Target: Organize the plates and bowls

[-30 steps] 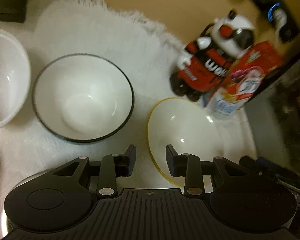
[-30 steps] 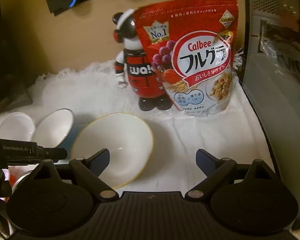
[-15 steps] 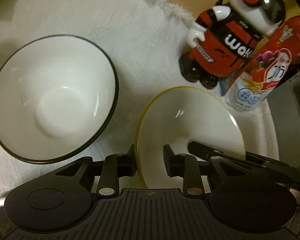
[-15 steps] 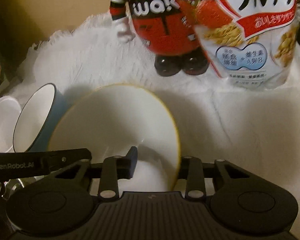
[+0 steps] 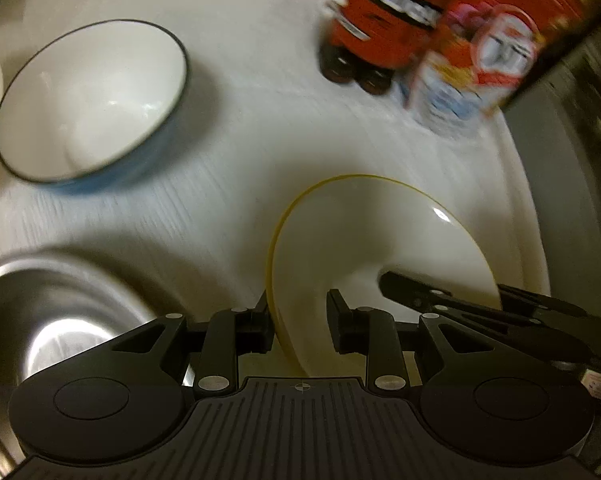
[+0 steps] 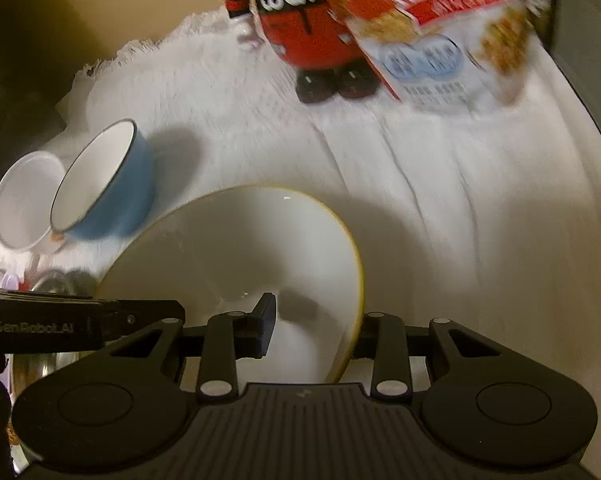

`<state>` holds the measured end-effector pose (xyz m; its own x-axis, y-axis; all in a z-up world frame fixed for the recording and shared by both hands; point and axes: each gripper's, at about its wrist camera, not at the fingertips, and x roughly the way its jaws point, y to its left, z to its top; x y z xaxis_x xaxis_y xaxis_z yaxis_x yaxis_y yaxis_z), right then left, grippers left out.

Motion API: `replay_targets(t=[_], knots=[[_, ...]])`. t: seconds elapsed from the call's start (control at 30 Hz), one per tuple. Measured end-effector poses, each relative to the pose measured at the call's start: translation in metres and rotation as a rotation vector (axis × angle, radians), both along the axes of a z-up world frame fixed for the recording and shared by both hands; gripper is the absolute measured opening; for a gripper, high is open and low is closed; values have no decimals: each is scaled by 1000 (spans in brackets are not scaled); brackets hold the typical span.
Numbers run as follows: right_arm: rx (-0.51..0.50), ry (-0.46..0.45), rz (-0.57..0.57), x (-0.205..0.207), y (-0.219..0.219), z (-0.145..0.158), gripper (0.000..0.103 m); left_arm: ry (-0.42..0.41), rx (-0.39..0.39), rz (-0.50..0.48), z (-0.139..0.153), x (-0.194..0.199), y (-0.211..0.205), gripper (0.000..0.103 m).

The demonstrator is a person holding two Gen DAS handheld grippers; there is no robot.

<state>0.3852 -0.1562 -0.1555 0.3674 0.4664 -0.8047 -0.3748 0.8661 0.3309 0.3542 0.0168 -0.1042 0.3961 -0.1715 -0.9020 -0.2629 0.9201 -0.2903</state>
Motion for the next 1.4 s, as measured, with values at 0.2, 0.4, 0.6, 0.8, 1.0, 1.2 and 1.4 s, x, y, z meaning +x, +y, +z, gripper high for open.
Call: replay_targets(t=[0.2,0.4,0.6,0.8,1.0,1.2,1.4], knots=[[-27,16,1,-29,-14,-10,35,32,10,-26,-7,-21,-14,29],[-51,-28,-3,-36,-9,-9,35,-23,40,-18,-7,-30,-15,29],[-62,-36,-24,-39,-18,-8,35,-44,32,-34,-8,-29,-25,30],[-69,-61,-47,-43,-29,-7,35,-54,-38,-40,-7,-29,-25,33],[-103,-259,-101,-57,-39,20,70,-169,-84,40,23,-53,4,33],[-177,-416,-117,-59,-29,48,70,-298,-10,314,60,-74,83,33],[-76,-345,-67,-47,8,83,70,-215,-24,445,50,-60,157,33]])
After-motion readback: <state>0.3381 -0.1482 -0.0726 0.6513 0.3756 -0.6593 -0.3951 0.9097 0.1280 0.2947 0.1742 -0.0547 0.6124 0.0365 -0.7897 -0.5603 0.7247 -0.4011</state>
